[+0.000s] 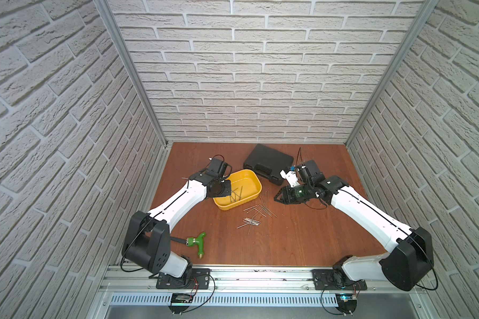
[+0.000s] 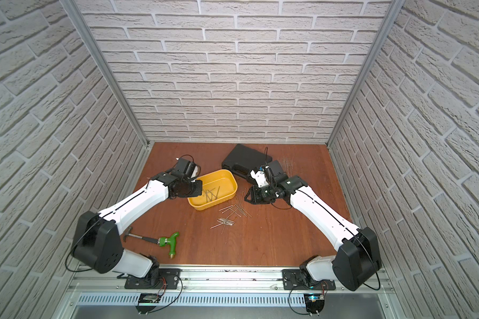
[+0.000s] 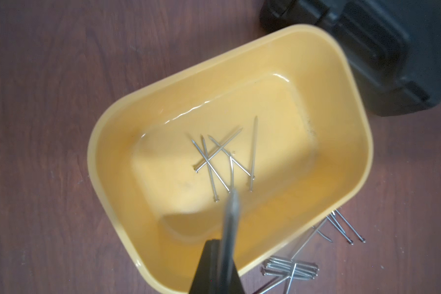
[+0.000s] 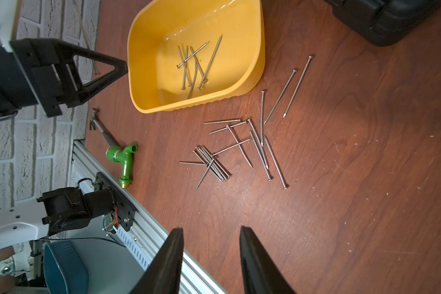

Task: Put the nails on the desktop into the storage box
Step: Pick up the nail from the center of the board, then place the nail in the storage box.

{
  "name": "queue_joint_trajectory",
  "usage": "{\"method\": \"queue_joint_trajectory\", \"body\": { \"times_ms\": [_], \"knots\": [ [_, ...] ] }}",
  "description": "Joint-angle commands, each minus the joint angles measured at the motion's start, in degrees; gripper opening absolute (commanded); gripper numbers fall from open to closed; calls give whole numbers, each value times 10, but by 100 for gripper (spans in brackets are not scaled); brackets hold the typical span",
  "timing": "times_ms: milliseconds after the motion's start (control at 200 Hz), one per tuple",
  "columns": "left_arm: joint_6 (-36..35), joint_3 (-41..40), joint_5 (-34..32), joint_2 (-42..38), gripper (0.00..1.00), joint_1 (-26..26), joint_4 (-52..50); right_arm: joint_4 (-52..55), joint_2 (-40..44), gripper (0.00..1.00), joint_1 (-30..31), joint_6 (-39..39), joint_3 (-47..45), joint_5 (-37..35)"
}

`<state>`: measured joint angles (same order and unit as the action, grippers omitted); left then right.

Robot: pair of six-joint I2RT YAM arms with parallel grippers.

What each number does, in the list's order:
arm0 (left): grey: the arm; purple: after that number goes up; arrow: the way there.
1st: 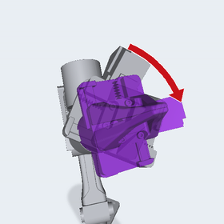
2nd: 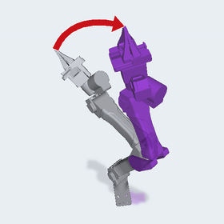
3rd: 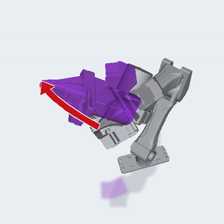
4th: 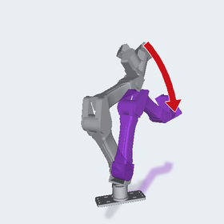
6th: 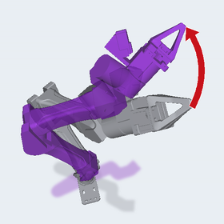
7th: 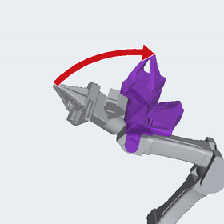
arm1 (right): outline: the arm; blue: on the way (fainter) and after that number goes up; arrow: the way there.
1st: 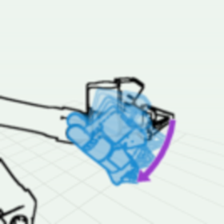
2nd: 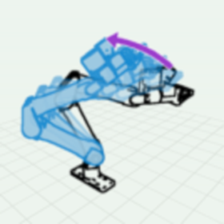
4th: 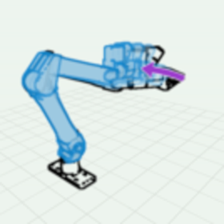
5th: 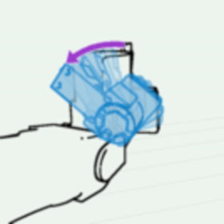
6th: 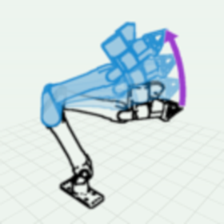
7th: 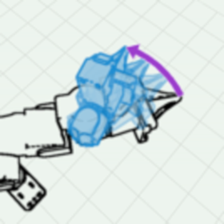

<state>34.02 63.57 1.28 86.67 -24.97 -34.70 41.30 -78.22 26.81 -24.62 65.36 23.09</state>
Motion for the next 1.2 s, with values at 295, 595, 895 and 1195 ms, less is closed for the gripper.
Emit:
{"method": "queue_joint_trajectory", "body": {
  "times_ms": [295, 595, 895, 1195],
  "knots": [
    [61, 24, 2, 80, 0, 8, 24, -5, -28, 42, 82, 34, -8, -103],
    [66, 30, 21, 127, 0, 20, 29, -7, -57, 42, 135, 61, -31, -178],
    [70, 33, 37, 157, 13, 23, 34, -32, -107, 43, 161, 72, -63, -215],
    [72, 26, 43, 141, 17, 24, 31, -45, -146, 44, 162, 73, -51, -214]
  ]
}}
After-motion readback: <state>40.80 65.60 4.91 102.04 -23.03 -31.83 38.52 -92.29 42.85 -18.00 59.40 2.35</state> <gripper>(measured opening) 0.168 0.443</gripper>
